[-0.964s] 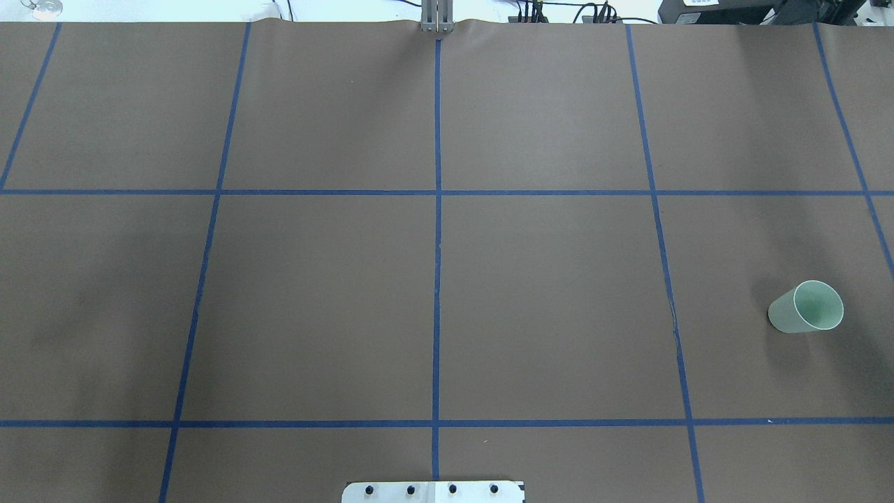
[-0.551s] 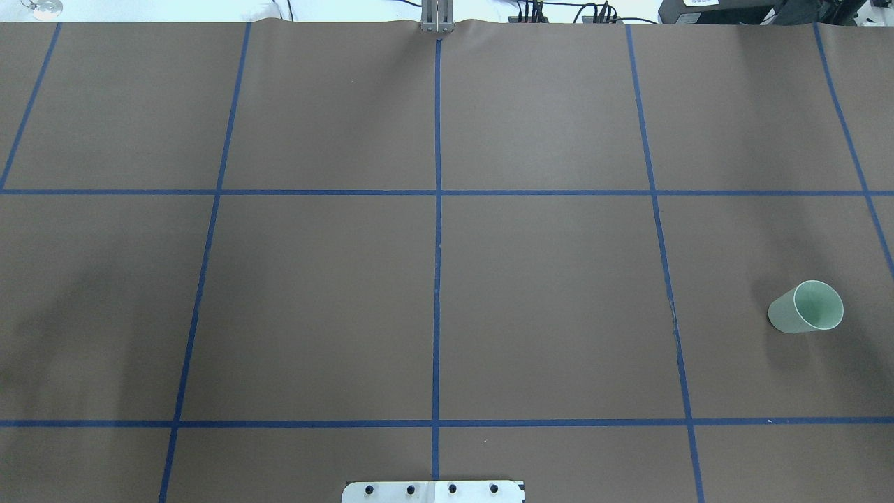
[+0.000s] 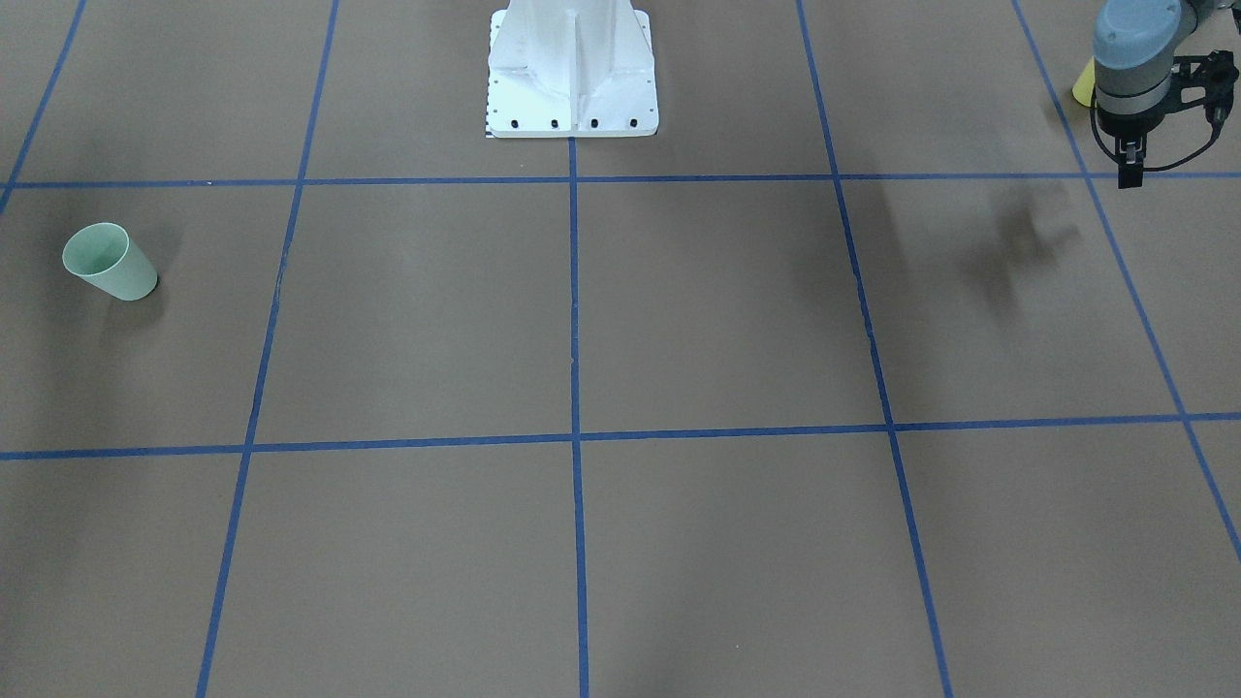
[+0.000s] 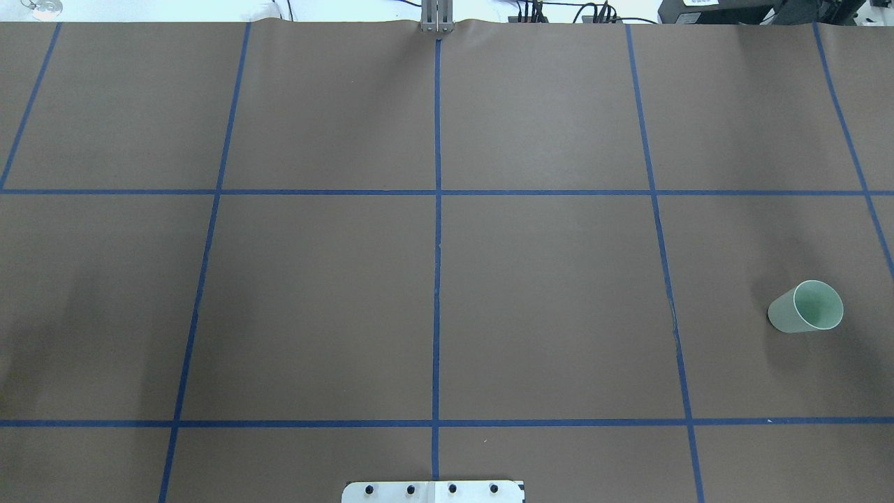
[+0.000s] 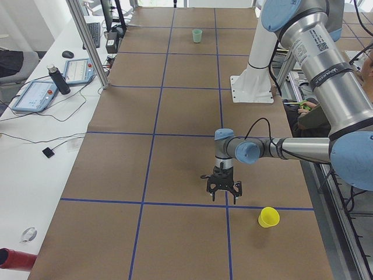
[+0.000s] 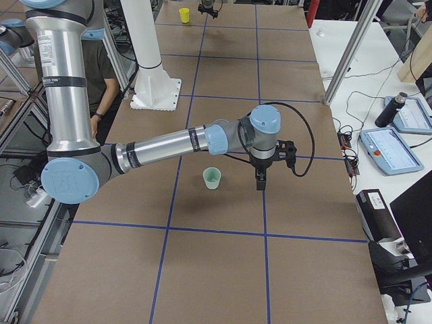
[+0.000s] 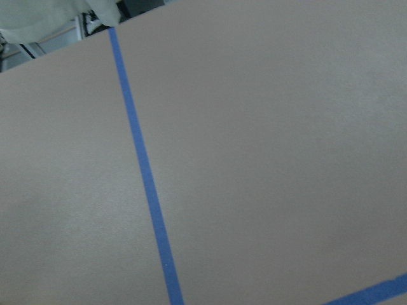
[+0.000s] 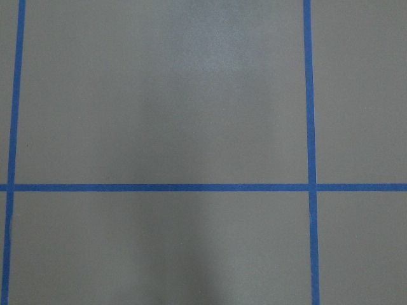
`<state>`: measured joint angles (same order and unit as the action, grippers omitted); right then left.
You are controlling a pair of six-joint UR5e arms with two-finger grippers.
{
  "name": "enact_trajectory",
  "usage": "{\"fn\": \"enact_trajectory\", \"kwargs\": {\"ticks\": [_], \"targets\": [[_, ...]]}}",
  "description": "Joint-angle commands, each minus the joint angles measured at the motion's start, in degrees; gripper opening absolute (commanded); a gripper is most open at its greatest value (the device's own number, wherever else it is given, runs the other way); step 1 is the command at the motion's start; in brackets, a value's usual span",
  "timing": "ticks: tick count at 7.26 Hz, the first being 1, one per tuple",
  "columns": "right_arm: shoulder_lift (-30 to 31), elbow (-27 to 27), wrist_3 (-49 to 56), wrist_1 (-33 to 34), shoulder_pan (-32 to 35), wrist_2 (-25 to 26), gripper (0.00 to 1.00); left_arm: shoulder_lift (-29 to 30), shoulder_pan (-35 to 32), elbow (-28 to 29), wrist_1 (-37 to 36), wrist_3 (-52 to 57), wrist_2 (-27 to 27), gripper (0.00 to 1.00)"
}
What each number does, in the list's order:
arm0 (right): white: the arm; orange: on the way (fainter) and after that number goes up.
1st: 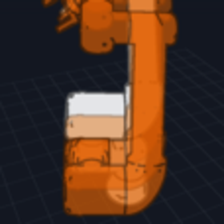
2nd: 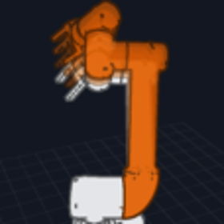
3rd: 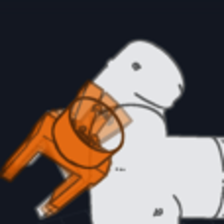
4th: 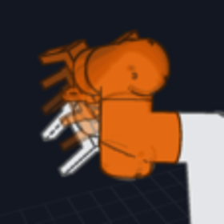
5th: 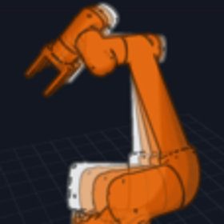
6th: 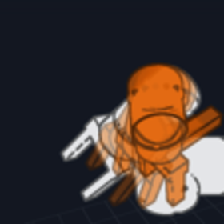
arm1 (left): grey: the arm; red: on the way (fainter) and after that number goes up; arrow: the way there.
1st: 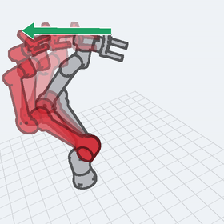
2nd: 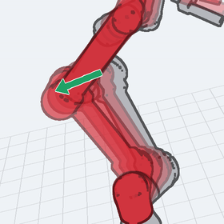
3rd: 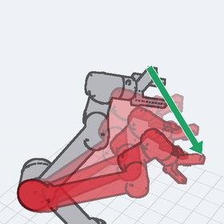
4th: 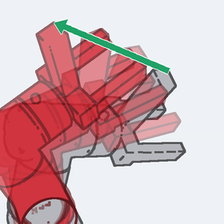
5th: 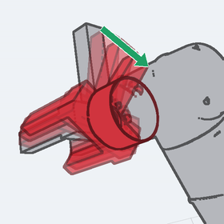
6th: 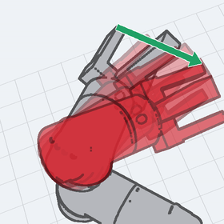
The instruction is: Transfer and stack yellow cup on green cup
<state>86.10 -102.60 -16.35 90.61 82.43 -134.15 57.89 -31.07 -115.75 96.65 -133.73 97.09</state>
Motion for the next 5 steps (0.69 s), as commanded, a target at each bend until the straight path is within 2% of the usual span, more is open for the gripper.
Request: {"fn": "enact_trajectory", "kwargs": {"ticks": [1, 5], "targets": [[0.03, -0.93, 0.0, 0.0, -0.68, -0.06, 1.0, 0.3, 8.18, -3.08, -13.14, -14.73, 1.96, 0.98], [-0.14, -1.81, -0.09, 0.0, -3.41, 0.99, 1.0, 0.39, 20.85, -2.02, -17.64, -35.15, 7.76, 0.97]]}}
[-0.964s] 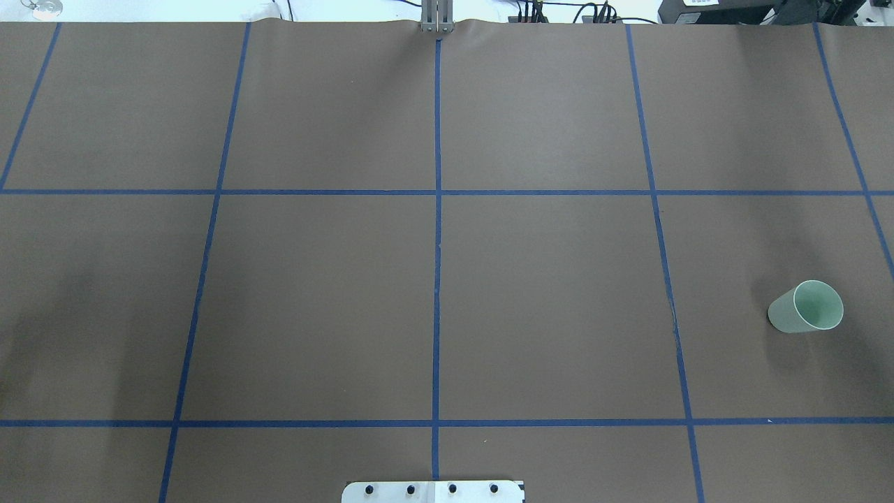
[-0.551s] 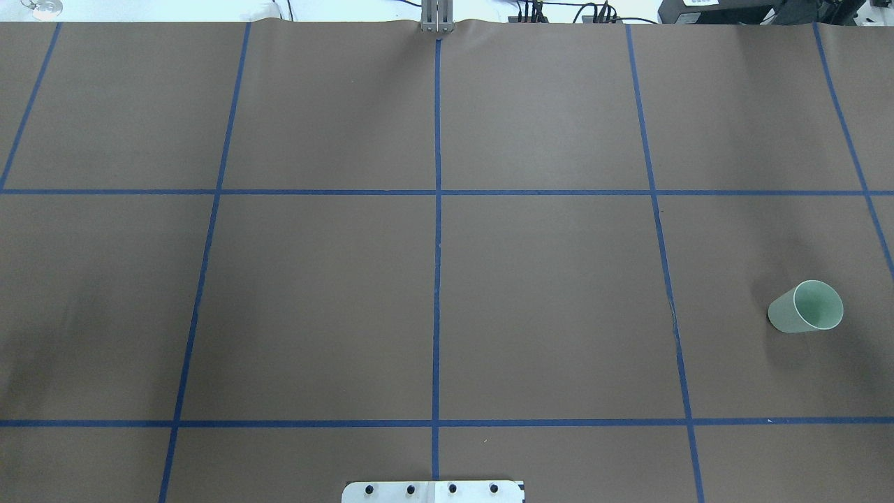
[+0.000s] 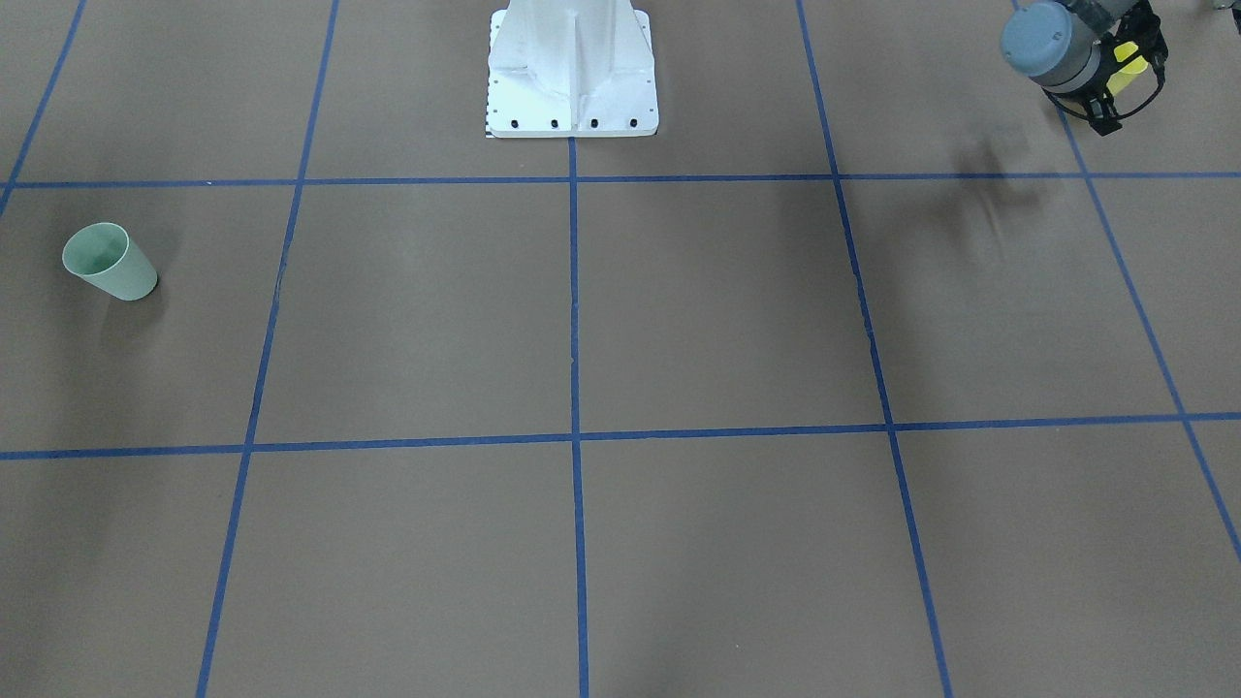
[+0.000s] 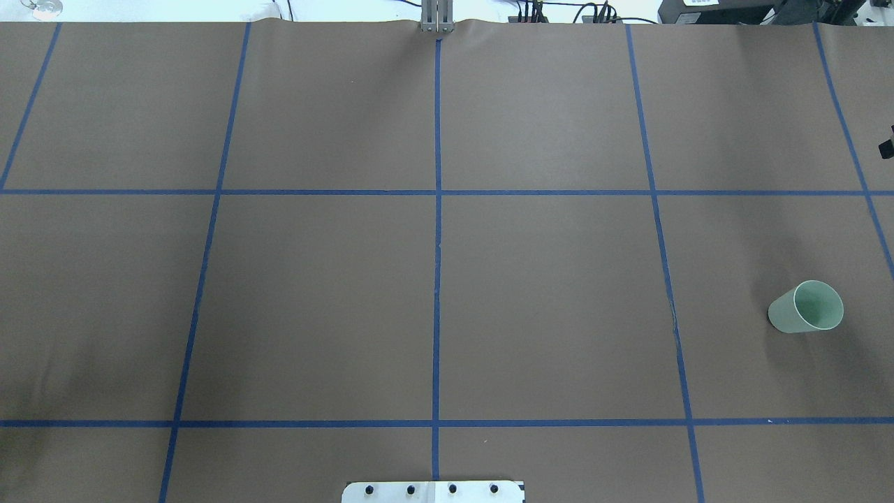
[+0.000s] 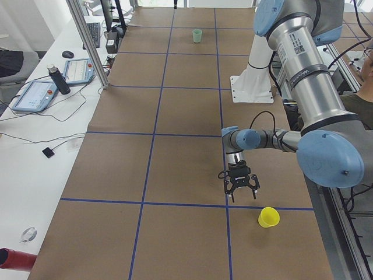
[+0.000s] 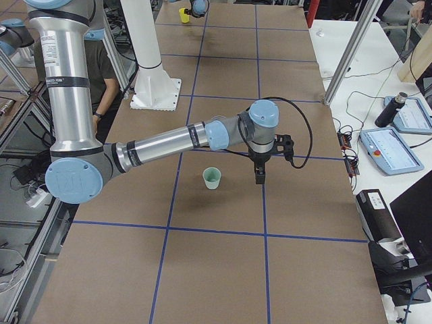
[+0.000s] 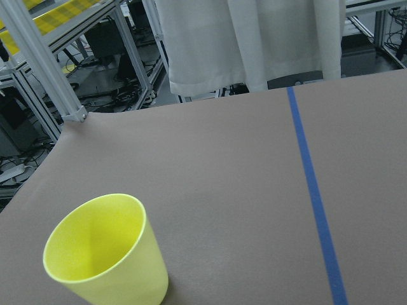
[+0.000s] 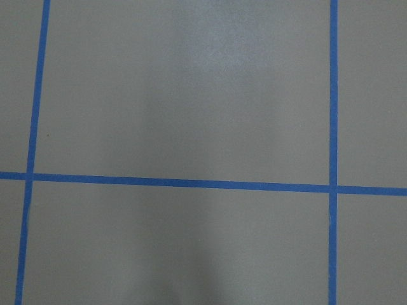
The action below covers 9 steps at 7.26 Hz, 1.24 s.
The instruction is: Transfer and stack yellow cup on green cup
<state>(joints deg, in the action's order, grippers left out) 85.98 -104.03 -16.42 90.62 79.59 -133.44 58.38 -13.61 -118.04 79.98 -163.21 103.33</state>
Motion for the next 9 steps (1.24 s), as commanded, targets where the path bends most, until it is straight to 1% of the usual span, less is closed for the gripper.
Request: {"fn": "enact_trajectory", "kwargs": {"ticks": [1, 2, 3, 5, 7, 8, 9], "targets": [[-0.03, -0.56, -0.01, 0.0, -0.83, 0.54, 1.0, -0.02, 4.72, 1.22, -0.8, -8.41, 2.74, 0.97], [-0.03, -0.56, -0.01, 0.0, -1.45, 1.33, 1.0, -0.11, 6.13, 1.93, -0.71, -9.4, 4.93, 0.97], [-0.11, -0.99, -0.01, 0.0, -2.06, 2.38, 1.0, -0.02, 6.23, 4.03, -0.18, -9.76, 5.65, 0.97], [-0.2, -2.84, -0.01, 0.0, -3.82, 5.19, 1.0, -0.11, 7.37, 6.58, 3.32, -12.56, 6.97, 0.96], [-0.03, -3.72, -0.01, 0.0, -4.35, 6.17, 1.0, -0.11, 8.25, 6.6, 3.95, -14.58, 8.2, 0.96], [-0.11, -3.81, 0.08, 0.09, -4.96, 8.69, 1.0, -0.2, 8.25, 6.68, 4.21, -14.68, 8.2, 0.96], [-0.29, -3.9, 0.08, 0.0, -5.58, 10.02, 1.0, -0.2, 8.25, 7.64, 4.22, -14.77, 8.29, 0.96]]}}
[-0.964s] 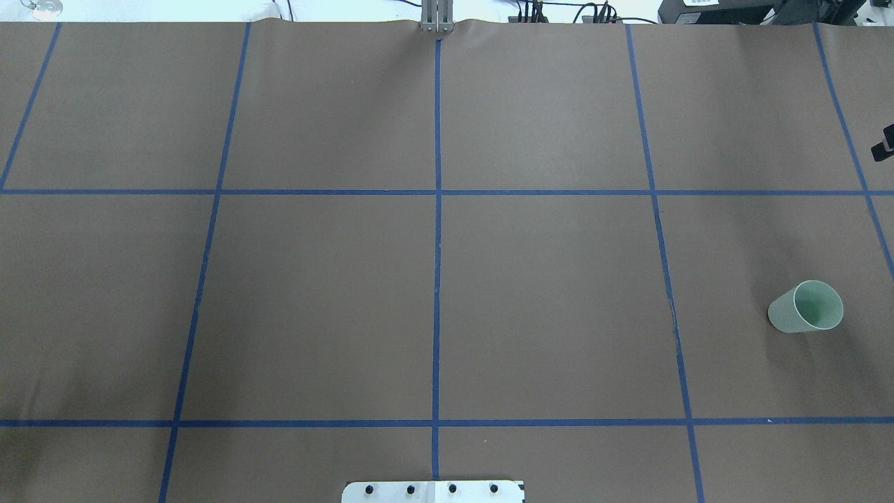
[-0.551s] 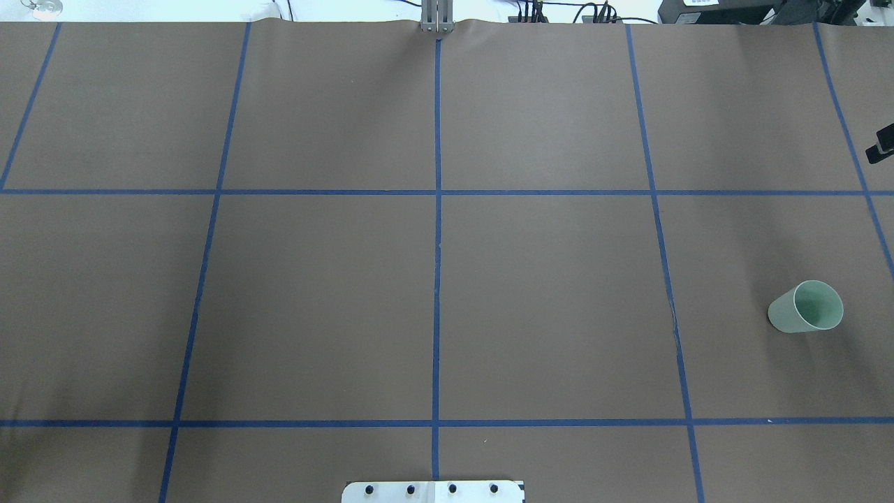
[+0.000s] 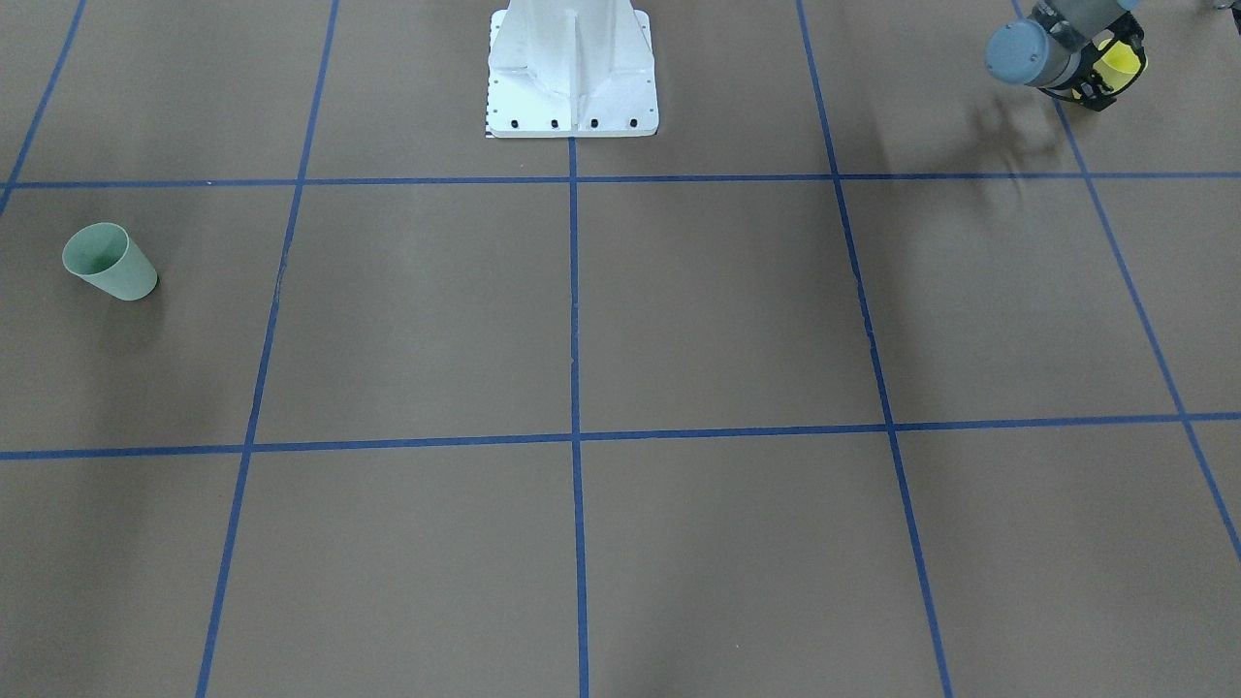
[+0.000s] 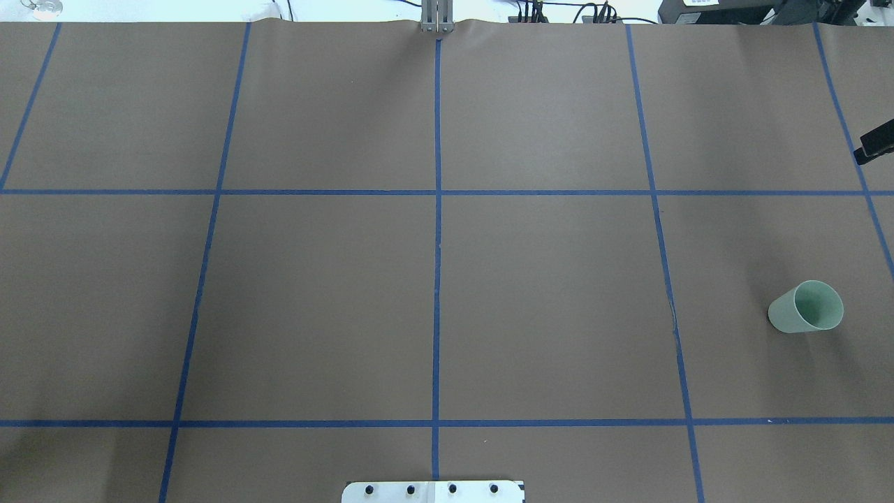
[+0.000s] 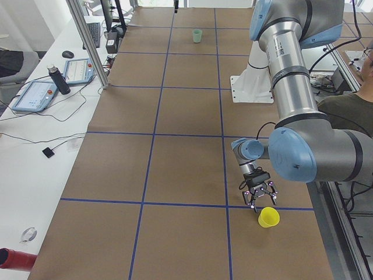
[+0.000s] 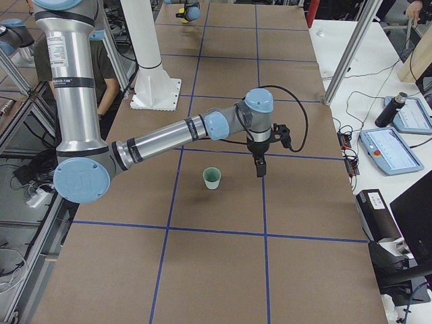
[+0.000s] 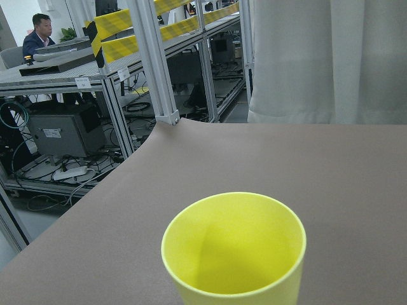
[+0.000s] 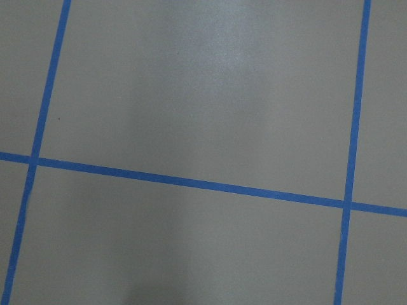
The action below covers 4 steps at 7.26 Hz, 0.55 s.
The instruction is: Transfer and stack yellow cup on green cup
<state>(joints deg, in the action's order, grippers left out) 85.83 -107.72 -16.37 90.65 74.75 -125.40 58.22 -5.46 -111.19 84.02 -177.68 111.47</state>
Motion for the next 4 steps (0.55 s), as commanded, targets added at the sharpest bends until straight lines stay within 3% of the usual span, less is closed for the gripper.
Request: {"fn": "enact_trajectory", "kwargs": {"ticks": [1, 4], "targets": [[-0.14, -0.56, -0.06, 0.05, -0.83, 2.0, 1.0, -0.03, 0.1, 1.32, 0.26, -0.21, 0.06, 0.96], [-0.05, -1.53, -0.06, 0.05, -0.84, 2.0, 1.0, -0.03, 0.27, 4.56, 2.37, -0.39, -0.03, 0.96]]}}
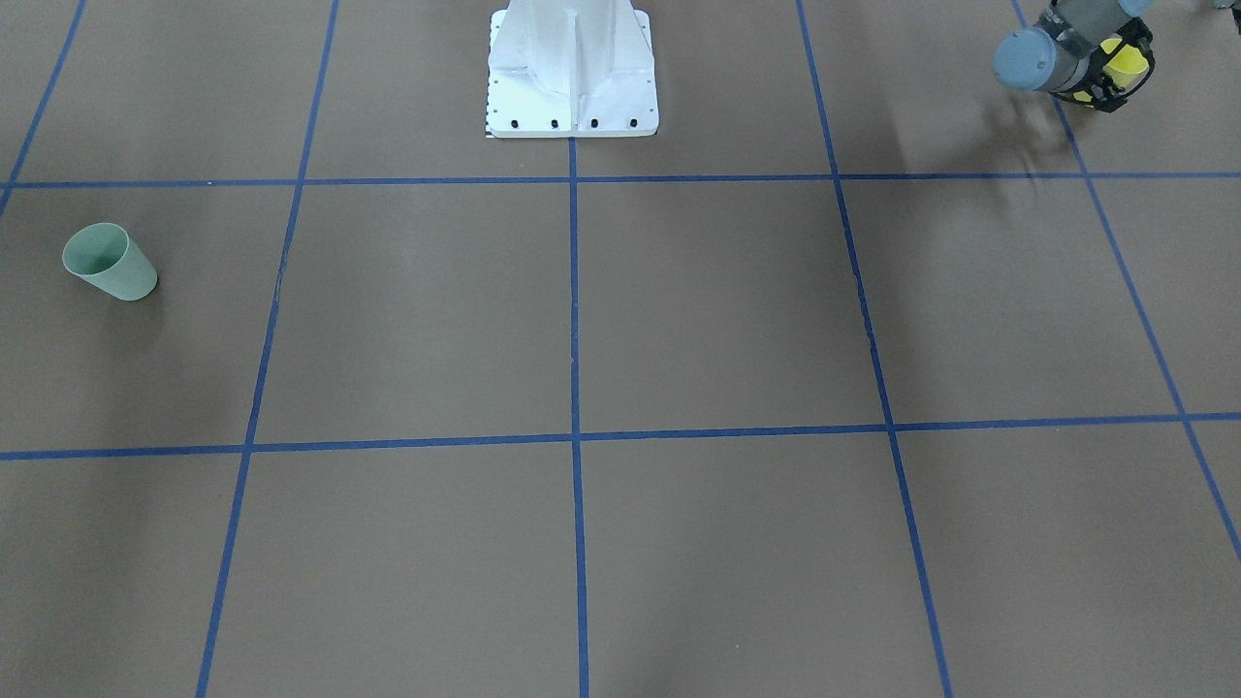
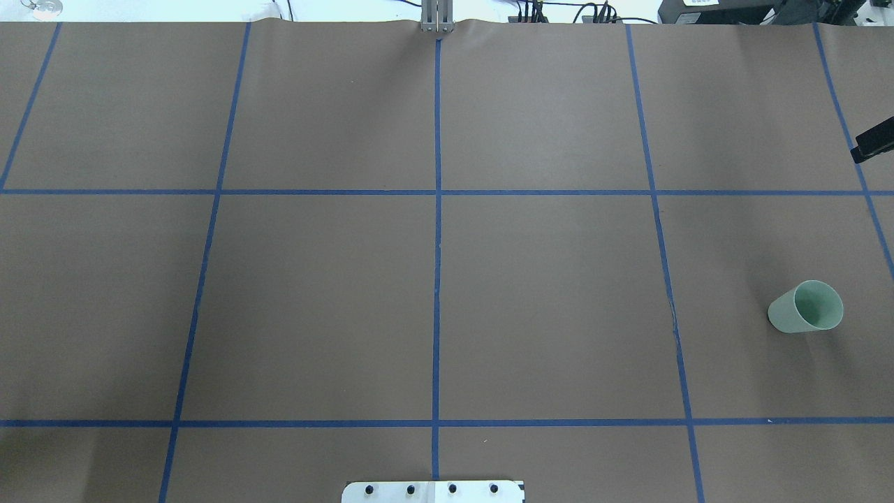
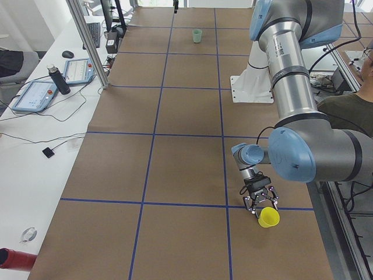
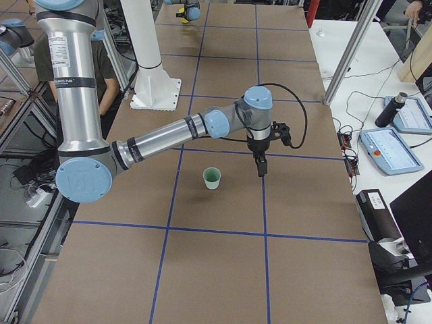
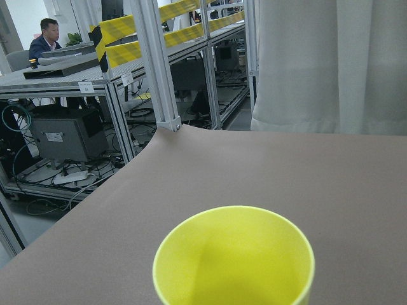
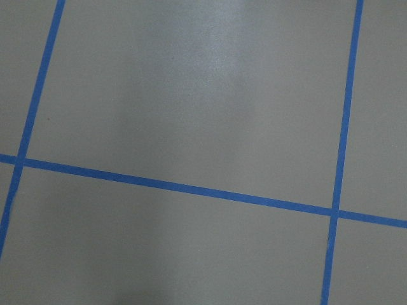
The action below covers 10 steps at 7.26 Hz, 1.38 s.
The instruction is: Transfer and stack yellow cup on green cup
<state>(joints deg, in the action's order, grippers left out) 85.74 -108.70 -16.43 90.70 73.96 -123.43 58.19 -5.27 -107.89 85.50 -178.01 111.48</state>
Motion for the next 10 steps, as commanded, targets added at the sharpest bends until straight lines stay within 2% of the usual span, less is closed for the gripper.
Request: {"fn": "enact_trajectory", "kwargs": {"ticks": [1, 3, 4, 5, 6, 9, 10], "targets": [[0.3, -1.33, -0.01, 0.27, -0.05, -0.05, 1.0, 0.26, 0.26, 2.41, 2.38, -0.67, -0.03, 0.97], [0.3, -2.04, -0.01, 0.44, -0.05, -0.06, 1.0, 0.09, 2.72, 3.91, 5.2, -3.14, 0.05, 0.96], [0.56, -2.39, -0.01, 0.44, -0.05, -0.06, 1.0, -0.09, 2.72, 3.92, 5.21, -3.05, 0.05, 0.88], [0.83, -2.39, -0.01, 0.44, -0.05, -0.06, 1.0, -0.7, 2.72, 3.74, 5.29, -2.79, 0.05, 0.67], [0.92, -2.39, -0.01, 0.44, -0.05, -0.23, 1.0, -1.66, 2.64, 3.65, 5.47, -2.35, 0.05, 0.56], [1.09, -2.48, -0.01, 0.44, -0.05, -0.67, 1.0, -3.6, 0.28, 0.5, 5.38, 6.58, -0.03, 0.54], [1.18, -2.65, -0.01, 0.53, -0.05, -0.84, 1.0, -3.43, -5.3, 0.58, 4.51, 12.45, -0.21, 0.54]]}}
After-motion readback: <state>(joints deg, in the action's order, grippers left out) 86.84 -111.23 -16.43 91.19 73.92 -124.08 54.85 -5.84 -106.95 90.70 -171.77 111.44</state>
